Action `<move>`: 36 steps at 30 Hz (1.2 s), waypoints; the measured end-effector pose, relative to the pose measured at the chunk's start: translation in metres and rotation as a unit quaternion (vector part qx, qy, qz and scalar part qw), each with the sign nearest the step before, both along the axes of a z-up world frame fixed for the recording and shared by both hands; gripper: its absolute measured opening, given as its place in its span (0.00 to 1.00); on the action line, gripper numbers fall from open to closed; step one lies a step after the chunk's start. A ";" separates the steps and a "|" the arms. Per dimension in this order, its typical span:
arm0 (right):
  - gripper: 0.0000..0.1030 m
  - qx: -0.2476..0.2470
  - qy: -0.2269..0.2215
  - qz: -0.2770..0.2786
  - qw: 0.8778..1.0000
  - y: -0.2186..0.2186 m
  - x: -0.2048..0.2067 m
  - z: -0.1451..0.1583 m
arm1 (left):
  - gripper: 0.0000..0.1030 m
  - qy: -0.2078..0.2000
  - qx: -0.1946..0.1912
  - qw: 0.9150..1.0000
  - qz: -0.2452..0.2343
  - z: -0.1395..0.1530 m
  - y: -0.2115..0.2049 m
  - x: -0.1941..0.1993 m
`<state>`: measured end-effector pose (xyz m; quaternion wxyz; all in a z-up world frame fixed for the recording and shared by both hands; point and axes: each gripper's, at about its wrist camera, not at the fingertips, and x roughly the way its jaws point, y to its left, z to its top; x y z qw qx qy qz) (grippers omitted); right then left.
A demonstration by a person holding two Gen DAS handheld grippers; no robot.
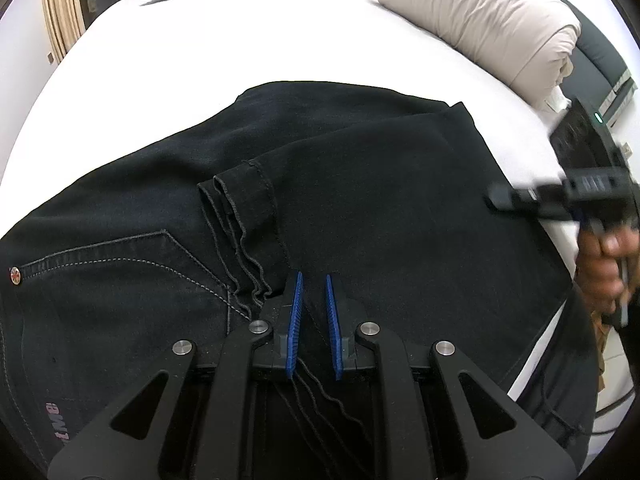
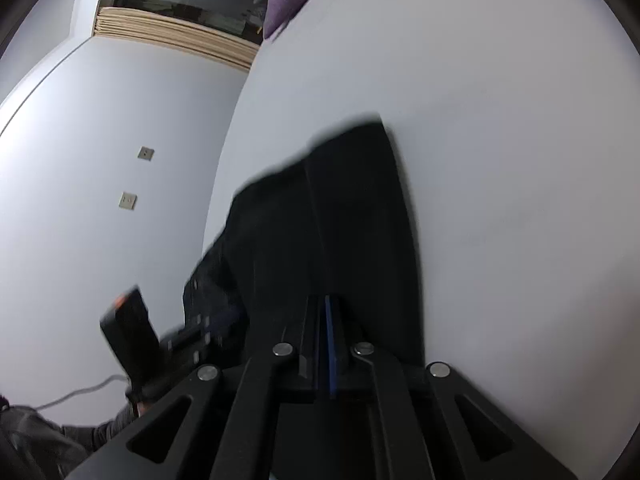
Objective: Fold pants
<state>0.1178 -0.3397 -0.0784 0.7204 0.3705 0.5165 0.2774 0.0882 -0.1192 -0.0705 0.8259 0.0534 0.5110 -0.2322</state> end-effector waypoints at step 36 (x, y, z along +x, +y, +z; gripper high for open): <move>0.47 0.041 -0.030 0.103 0.993 0.156 -0.008 0.037 | 0.77 0.021 -0.239 0.925 0.294 0.028 0.259 -0.119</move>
